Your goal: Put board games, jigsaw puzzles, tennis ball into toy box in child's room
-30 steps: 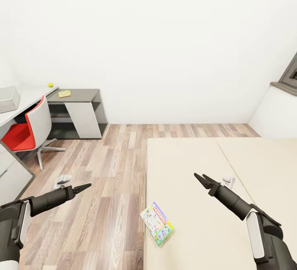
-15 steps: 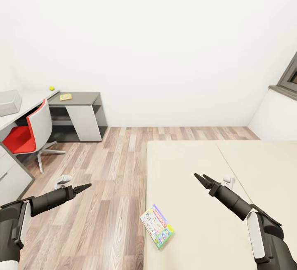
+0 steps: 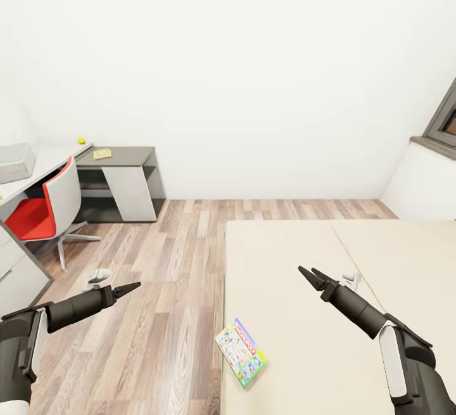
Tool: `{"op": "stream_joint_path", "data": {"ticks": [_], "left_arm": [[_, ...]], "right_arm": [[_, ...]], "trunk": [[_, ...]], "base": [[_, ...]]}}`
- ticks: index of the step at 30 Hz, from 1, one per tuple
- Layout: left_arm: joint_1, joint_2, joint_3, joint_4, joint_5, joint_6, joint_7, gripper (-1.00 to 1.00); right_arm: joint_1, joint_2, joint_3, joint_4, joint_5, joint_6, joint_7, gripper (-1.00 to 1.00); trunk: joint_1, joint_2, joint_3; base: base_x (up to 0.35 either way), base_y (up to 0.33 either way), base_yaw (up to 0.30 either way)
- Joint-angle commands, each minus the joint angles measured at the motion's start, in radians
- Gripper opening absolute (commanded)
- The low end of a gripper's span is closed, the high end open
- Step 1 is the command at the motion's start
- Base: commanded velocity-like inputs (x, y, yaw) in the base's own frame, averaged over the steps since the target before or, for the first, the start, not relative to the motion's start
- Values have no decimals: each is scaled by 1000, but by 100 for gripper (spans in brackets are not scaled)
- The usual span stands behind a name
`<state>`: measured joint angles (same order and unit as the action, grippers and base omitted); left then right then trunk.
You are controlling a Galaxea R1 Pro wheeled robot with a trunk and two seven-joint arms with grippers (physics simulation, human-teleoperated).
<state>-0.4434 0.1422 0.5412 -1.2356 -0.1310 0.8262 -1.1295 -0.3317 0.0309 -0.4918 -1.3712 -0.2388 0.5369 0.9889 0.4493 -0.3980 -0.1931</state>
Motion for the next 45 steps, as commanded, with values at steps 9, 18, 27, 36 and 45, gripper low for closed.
{"op": "stream_joint_path", "data": {"ticks": [9,18,27,36,45], "left_arm": [[-1,0,2,-1,-9,8,-10,100],[-1,1,2,-1,-9,8,-10,100],[-1,1,3,-1,-9,8,-10,100],[-1,2,3,-1,-7,7,-12,100],[-1,3,3,-1,-5,6,-13,100]], "right_arm": [[-1,2,-2,0,-4,8,2,100],[-1,1,-2,0,-4,8,2,100],[-1,3,-2,0,-4,8,2,100],[-1,1,-2,0,-4,8,2,100],[-1,2,-2,0,-4,8,2,100]], "trunk": [[1,-2,13],[1,-2,27],[1,-2,42],[1,-2,57],[1,-2,71]], "base": [[0,0,0],[0,0,0],[0,0,0],[0,0,0],[0,0,0]]}}
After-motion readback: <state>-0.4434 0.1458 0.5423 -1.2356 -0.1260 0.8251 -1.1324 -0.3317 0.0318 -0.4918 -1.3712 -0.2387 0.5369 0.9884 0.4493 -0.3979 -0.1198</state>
